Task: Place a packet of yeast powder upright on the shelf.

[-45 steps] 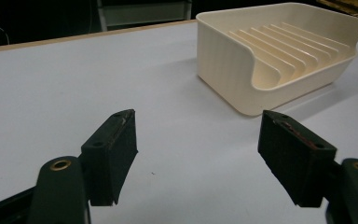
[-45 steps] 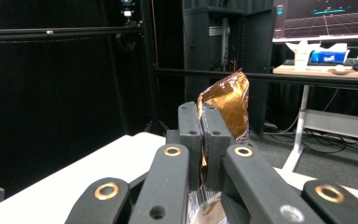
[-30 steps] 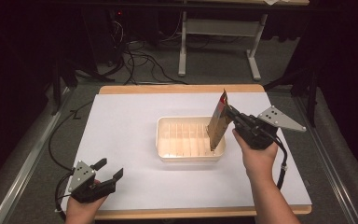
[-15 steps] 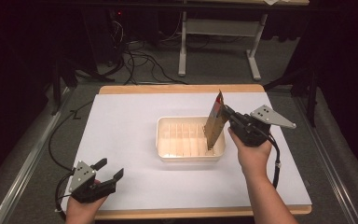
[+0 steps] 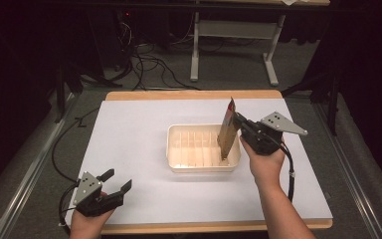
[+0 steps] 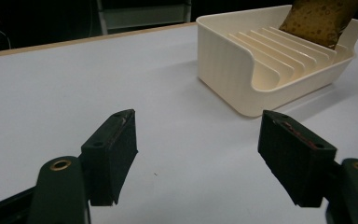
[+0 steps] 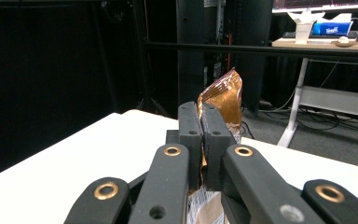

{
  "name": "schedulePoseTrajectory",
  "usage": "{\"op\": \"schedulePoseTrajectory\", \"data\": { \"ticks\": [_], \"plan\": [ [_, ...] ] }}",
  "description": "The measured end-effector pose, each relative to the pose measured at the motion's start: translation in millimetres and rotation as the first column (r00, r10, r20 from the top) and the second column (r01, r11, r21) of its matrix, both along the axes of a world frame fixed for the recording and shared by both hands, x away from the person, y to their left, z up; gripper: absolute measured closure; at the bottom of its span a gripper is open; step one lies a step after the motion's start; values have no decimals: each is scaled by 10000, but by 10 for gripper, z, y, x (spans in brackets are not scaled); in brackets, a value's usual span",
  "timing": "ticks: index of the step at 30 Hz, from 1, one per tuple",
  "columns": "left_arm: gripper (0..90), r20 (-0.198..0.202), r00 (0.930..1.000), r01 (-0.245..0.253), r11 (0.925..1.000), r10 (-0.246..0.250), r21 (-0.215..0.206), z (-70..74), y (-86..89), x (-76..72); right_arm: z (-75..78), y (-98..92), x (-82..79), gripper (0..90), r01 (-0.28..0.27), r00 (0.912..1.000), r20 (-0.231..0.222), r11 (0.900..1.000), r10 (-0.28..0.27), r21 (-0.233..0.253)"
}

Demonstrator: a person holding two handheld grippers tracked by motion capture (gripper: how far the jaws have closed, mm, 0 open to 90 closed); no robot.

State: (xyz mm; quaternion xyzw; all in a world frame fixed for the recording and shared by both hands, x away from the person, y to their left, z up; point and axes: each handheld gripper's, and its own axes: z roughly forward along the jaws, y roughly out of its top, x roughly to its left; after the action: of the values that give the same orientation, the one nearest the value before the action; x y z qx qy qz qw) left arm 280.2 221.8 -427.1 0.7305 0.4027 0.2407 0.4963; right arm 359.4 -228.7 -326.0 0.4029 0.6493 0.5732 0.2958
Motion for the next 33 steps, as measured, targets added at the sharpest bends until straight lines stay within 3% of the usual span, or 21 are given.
{"op": "schedulePoseTrajectory", "data": {
  "ticks": [14, 33],
  "plan": [
    [284, -3, 10000, -9, 10000, 9, -7, -3, 3, 1, -170, 13, 62, 900, 146, 9991, -400, 9999, -143, 77],
    [284, 26, 10000, 0, 10000, 0, 16, 2, 3, -1, -391, 91, 85, 893, 149, 9966, -805, 9987, -188, -480]
  ]
}}
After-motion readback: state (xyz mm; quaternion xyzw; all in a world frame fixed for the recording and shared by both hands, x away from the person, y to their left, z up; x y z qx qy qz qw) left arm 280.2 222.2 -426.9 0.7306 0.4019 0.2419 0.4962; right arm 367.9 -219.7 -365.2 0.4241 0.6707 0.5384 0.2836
